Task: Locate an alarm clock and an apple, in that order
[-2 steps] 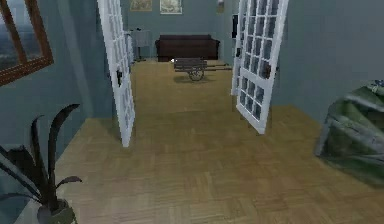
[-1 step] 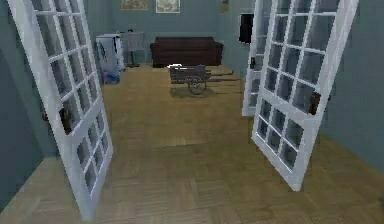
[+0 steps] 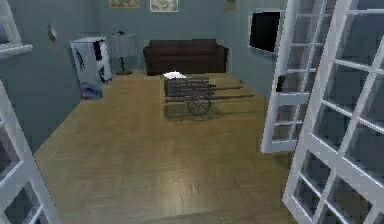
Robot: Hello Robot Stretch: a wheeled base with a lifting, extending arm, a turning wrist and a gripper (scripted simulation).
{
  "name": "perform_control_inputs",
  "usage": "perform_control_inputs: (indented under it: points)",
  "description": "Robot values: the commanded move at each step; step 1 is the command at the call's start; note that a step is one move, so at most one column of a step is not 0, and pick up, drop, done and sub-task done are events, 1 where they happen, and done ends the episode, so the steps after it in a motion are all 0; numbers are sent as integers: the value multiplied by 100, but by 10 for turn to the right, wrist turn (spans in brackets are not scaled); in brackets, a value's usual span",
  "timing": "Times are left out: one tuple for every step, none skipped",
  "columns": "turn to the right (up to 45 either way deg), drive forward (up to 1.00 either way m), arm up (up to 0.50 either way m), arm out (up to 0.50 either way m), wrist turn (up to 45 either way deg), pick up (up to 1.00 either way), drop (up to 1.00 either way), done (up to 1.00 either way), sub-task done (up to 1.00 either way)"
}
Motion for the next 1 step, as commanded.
perform_control_inputs:
  points:
    - [0,100,0,0,0,0,0,0,0]
